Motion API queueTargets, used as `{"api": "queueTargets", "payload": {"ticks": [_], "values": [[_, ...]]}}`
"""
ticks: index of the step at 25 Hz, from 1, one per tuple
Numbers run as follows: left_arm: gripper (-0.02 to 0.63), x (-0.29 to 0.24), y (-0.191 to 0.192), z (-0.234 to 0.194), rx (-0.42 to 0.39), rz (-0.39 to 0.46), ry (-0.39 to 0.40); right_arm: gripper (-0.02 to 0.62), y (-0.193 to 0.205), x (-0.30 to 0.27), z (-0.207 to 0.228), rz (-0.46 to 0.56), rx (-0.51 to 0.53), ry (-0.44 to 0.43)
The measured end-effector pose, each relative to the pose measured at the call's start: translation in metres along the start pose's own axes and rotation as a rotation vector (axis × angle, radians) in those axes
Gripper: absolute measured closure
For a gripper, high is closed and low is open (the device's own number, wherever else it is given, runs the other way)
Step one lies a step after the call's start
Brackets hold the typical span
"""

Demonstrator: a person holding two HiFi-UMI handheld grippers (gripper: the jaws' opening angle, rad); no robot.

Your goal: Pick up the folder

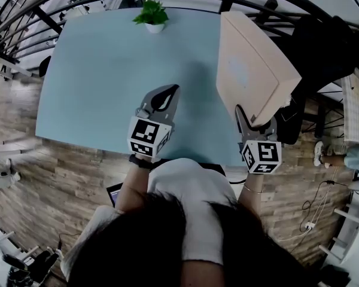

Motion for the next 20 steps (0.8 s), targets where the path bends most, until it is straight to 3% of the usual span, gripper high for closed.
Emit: {"api": "queueTargets", "payload": {"ticks": [20], "values": [[0.548,-0.008,0.003,-0.012,0.007,-0.009,0.004,0.327,0.004,-0.008,0.002,-0.018,-0.018,0.001]]}}
Point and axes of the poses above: the fingertips, and each gripper's own axes: x backward along the fingers, z to its right, y out of its underside, the point moved 5 cm from there along x, backward along the fingers, and after that the axes turned 9 degrees about -y, right-handed, at the moved point
